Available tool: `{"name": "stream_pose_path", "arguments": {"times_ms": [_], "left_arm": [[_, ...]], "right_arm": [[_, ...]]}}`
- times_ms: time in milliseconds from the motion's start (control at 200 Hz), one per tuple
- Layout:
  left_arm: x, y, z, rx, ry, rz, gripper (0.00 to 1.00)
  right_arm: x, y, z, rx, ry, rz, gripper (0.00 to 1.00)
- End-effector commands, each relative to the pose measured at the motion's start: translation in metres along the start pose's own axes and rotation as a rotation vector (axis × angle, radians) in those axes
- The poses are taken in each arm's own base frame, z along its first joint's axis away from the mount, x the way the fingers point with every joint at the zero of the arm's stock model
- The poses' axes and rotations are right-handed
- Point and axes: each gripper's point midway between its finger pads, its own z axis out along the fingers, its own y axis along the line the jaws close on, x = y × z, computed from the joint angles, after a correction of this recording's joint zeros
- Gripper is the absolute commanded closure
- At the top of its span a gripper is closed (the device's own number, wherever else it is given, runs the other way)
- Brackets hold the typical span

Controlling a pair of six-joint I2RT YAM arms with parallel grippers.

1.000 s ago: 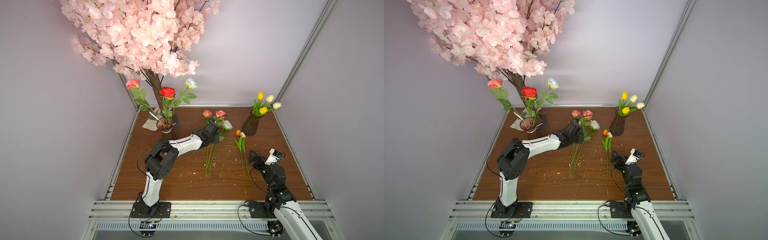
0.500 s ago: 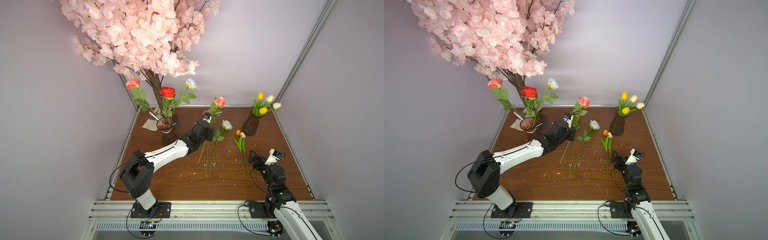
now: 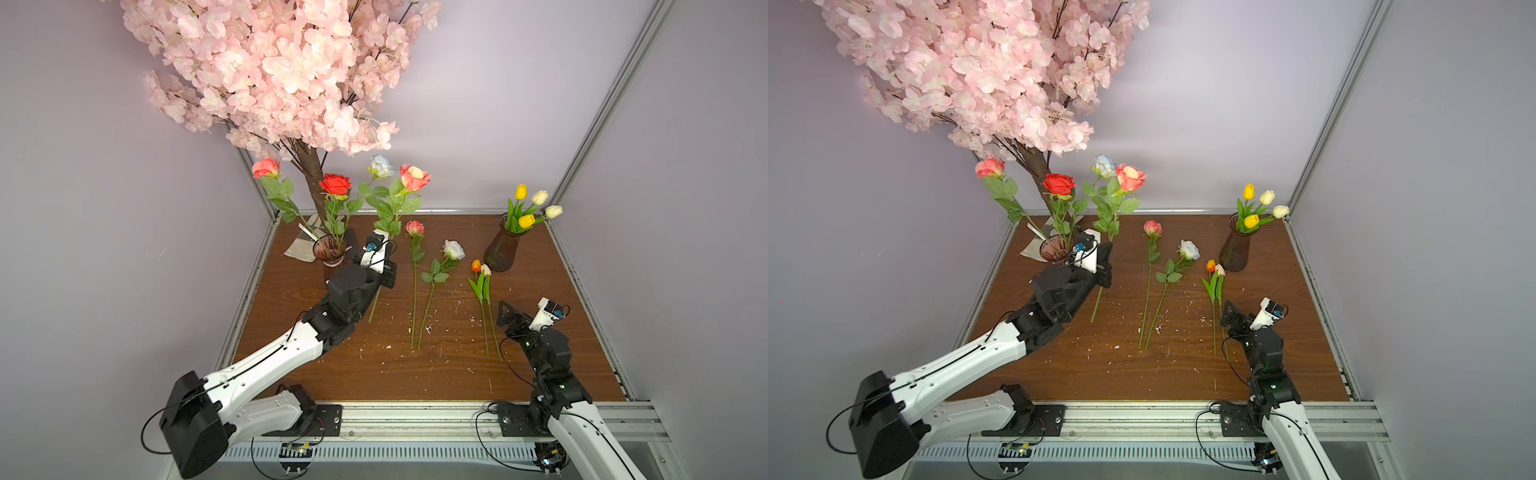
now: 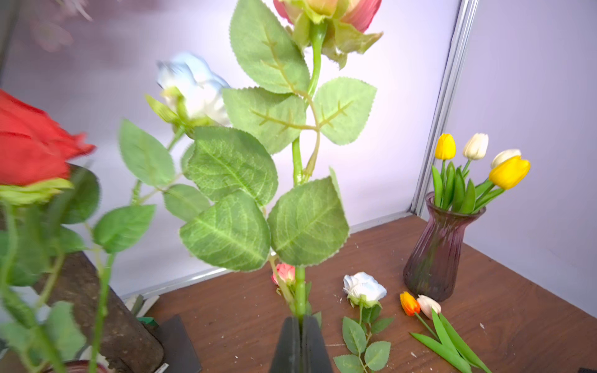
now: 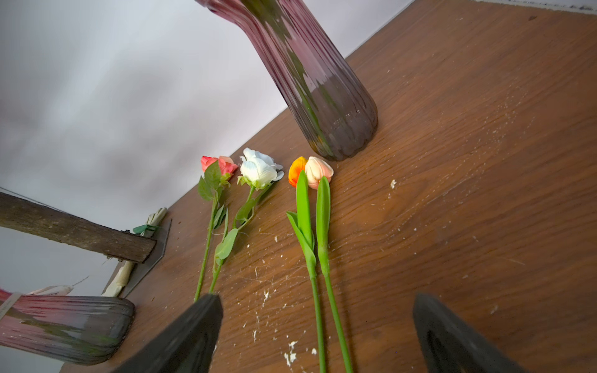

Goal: Arrange the flowers in different vases according to their variety
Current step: Insert the flower into the vase.

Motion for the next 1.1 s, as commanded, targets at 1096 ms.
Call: {"name": "stream_pose_path", "arguments": {"times_ms": [1096], "left_arm": [[-0.085, 0.149, -0.068, -0.421, -0.292, -0.167, 1.00]], "right_arm": [[-0.010, -0.008, 0.000, 0.036, -0.065, 0.001, 0.01]]}}
